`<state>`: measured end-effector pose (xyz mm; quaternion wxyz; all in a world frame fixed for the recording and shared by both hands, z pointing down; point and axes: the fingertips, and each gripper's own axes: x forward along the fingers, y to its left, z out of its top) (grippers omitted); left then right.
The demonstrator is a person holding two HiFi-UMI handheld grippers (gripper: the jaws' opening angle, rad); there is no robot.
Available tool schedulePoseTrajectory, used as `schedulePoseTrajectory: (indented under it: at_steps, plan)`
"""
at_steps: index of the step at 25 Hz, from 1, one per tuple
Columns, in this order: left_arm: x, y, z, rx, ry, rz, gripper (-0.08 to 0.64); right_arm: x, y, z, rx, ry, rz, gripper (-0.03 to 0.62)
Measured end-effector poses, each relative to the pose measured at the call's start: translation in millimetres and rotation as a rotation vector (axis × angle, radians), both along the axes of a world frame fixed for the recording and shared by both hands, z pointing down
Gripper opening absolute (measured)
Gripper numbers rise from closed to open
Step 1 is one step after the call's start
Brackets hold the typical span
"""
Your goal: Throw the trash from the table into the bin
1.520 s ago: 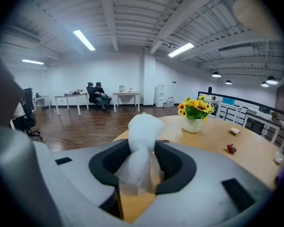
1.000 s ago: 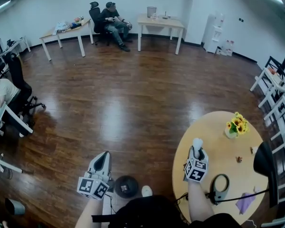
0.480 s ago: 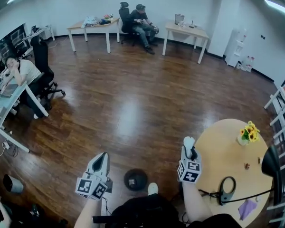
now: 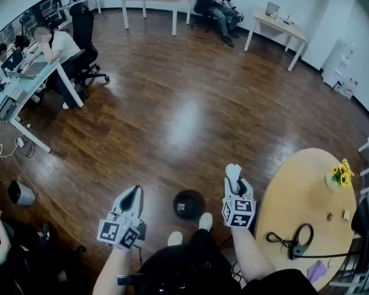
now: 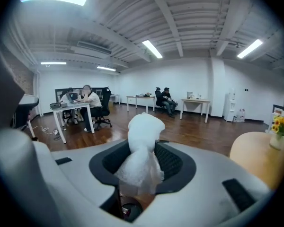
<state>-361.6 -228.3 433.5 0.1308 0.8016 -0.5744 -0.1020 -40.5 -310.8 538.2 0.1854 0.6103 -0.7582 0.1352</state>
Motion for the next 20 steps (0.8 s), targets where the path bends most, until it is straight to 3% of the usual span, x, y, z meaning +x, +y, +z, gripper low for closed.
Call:
schedulePoseTrajectory:
  at_steps: [7, 15, 20]
  plan:
    - [-33, 24, 32, -0.088, -0.007, -0.067, 0.001, -54, 20, 59, -0.143, 0.024, -0.138, 0.155]
    - [-10, 7, 117, -0.283, 0.027, -0.037, 0.001, -82, 50, 166, -0.356, 0.116, -0.303, 0.156]
    - [9, 13, 165, -0.379, 0.024, -0.012, 0.001, -88, 64, 235, -0.467, 0.130, -0.347, 0.158]
